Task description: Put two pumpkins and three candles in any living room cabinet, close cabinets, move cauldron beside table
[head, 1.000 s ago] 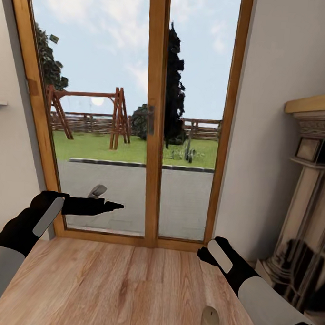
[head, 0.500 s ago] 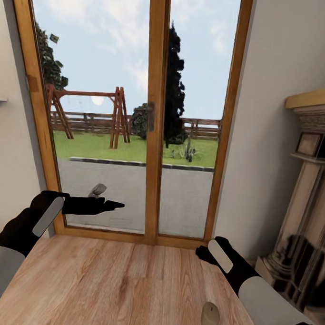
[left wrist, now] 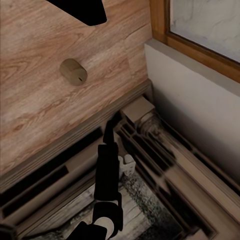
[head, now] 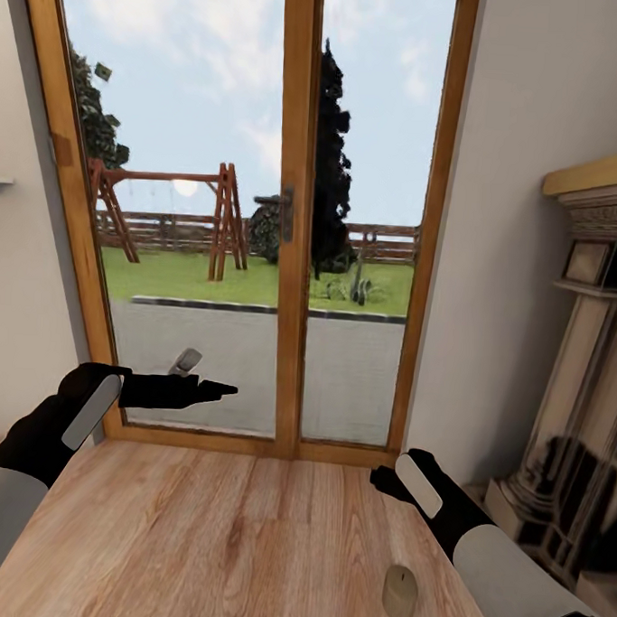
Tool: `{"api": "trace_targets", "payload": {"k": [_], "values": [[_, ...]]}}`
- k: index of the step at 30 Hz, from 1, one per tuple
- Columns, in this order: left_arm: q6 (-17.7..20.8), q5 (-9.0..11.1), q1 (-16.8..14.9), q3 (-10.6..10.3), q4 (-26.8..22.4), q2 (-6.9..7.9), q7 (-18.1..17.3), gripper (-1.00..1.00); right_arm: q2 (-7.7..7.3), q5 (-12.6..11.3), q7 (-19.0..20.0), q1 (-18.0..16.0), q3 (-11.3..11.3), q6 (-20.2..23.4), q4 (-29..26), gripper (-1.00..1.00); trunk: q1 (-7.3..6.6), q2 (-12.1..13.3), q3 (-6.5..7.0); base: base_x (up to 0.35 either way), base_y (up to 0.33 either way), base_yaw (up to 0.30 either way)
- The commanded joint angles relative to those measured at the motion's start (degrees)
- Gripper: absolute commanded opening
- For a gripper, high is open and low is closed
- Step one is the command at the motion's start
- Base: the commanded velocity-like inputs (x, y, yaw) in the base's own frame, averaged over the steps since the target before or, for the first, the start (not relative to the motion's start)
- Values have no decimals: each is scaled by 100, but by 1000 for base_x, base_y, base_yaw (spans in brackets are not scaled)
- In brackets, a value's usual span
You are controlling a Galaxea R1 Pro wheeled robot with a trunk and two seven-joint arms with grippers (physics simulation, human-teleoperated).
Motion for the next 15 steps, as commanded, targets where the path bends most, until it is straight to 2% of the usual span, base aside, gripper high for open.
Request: {"api": "trace_targets", "payload": {"k": [1,15], "values": [[20,1,-6,-9,1,4,-18,100,-9,-58,-54,-6,39,5,-11,100,22,-45,-25,0,0,0],[20,1,-6,-10,-1,4,-19,100,-52,-61,-50,-6,39,4,22,100,329,-606,-277,0,0,0]]}}
